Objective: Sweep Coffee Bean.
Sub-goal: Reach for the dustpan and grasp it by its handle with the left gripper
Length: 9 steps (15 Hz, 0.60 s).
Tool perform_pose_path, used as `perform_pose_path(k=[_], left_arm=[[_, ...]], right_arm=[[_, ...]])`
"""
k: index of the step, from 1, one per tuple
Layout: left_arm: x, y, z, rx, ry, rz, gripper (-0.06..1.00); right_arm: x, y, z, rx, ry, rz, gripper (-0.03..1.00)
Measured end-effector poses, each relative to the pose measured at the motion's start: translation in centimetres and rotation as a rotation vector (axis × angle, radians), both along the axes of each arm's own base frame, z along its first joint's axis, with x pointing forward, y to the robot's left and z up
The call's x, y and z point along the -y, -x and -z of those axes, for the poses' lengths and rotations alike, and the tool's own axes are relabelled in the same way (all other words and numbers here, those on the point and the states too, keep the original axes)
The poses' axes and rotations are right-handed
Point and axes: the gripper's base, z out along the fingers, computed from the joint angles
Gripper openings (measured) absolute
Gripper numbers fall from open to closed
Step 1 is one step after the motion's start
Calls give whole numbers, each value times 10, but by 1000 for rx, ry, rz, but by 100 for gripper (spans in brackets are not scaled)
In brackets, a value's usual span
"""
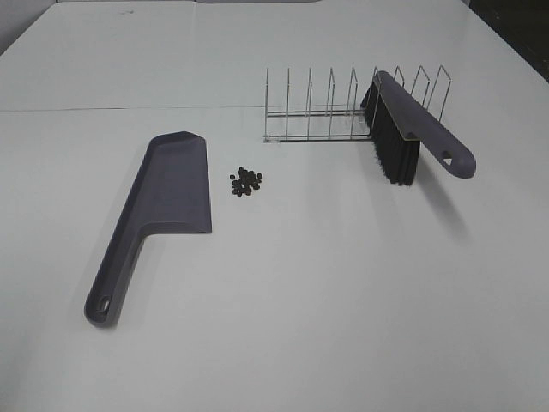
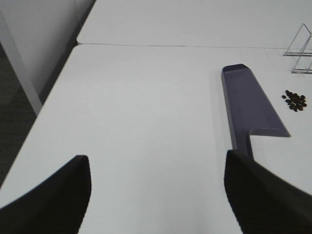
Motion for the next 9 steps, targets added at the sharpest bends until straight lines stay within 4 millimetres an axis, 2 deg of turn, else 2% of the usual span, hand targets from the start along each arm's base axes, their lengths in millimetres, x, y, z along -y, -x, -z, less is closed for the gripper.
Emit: perform_pose_path(k=[5,8,9], left_arm=[[19,-91,-8,-285,142,55,71],[28,-158,6,-466,149,84,71],[31,-166,10,-491,145,93,71]], right_arm=[[0,0,0,0,0,0,79],[0,0,0,0,0,0,79],[0,0,0,0,0,0,79]])
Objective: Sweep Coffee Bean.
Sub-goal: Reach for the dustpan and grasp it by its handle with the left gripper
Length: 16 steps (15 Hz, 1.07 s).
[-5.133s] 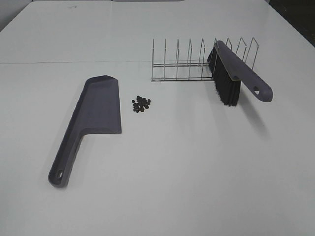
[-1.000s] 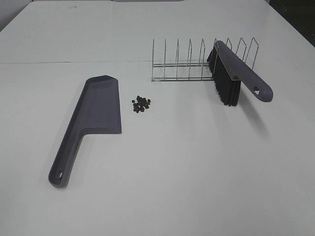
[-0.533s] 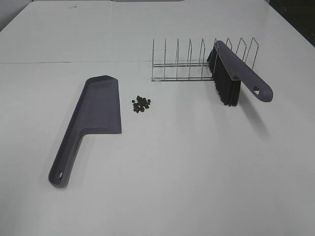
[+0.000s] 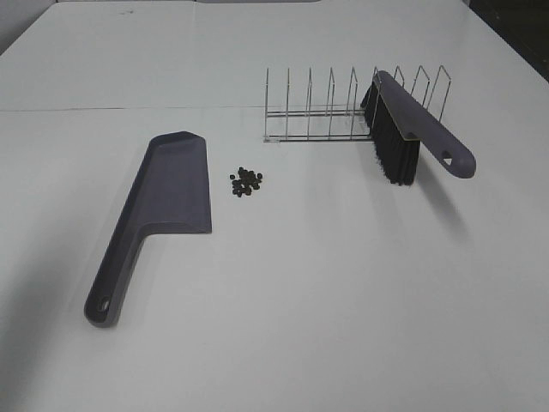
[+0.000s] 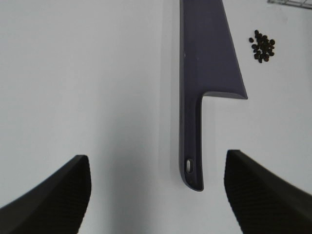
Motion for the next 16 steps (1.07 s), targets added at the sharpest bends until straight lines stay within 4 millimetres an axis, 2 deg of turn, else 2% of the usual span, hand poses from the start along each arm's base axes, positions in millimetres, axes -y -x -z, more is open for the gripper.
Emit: perform_pose_path(k=[1,2,4,7,10,12,13,16], left_arm=[[7,-20,12,-62,-6,22,71],[27,-52,32,-166,-21,85,71],[44,-73,55,-279,-33,122,71],[59,-89,82,-408,-61,130,71],[72,-94,112,-501,-81,133,72],[78,-95,124,-522,-88,140,75],[85,-98,138,-526,-98,154,79],[87,-104,155,-508,-104,149,80]], right_arm=[[0,0,0,0,0,0,79],[0,0,0,0,0,0,79],[0,0,0,0,0,0,79],[0,0,0,0,0,0,79],[0,0,0,0,0,0,79],[0,0,0,0,0,0,79],[0,0,0,0,0,0,79],[0,0,0,0,0,0,79]])
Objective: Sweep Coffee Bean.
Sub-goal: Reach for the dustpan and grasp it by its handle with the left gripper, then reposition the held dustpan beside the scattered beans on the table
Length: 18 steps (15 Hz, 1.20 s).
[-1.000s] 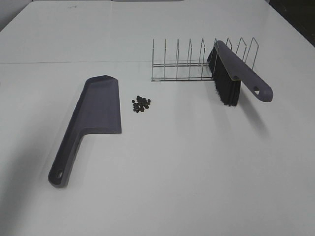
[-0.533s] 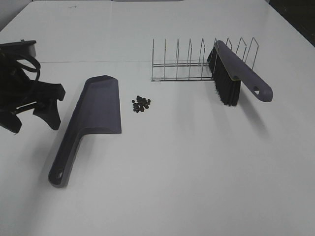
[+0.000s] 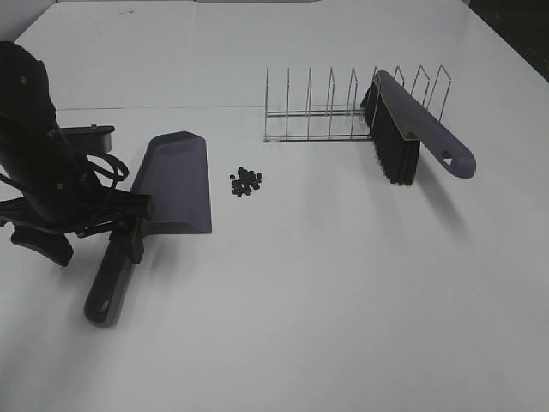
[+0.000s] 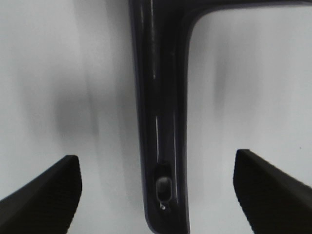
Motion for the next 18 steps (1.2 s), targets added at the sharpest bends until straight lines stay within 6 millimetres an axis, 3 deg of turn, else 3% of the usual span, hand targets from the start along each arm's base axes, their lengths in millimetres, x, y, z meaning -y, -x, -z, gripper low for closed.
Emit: perform_pose_path(k=[6,10,11,14,18], left_arm=[[5,-17,33,-11,-21,-3,79],[6,-23,37,-21,-32,6,74],[6,-24,36,-20,-31,6,70],[6,-24,37,-21,-31,3,34],[6,-24,37,-20,-30,-15,34]], right_arm=[[0,0,0,0,0,0,79],[0,0,0,0,-1,-1,79],[0,0,0,0,-1,-1,79],[0,0,0,0,-1,-1,79],[0,0,0,0,-1,-1,79]])
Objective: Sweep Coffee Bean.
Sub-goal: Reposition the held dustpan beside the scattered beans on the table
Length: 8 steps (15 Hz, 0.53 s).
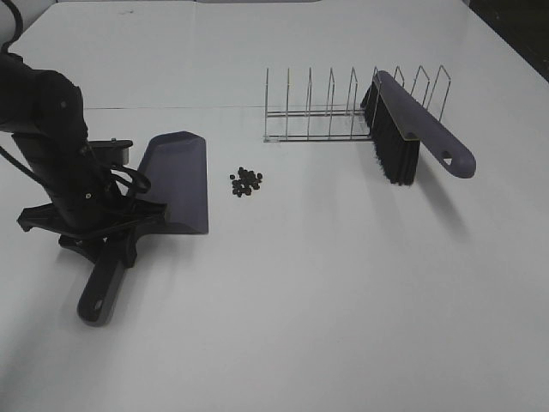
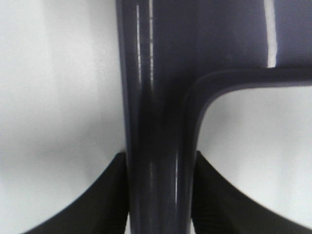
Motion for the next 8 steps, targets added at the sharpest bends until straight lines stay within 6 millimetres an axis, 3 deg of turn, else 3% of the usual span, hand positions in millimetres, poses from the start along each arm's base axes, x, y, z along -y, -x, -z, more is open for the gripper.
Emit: perform_pose_path(k=[5,8], left_arm=[[-1,0,-6,20,0,-4,34],[-3,2,-36,78,-2,-3,34]], right_arm=[[0,0,0,0,0,0,79],[0,0,0,0,0,0,79]])
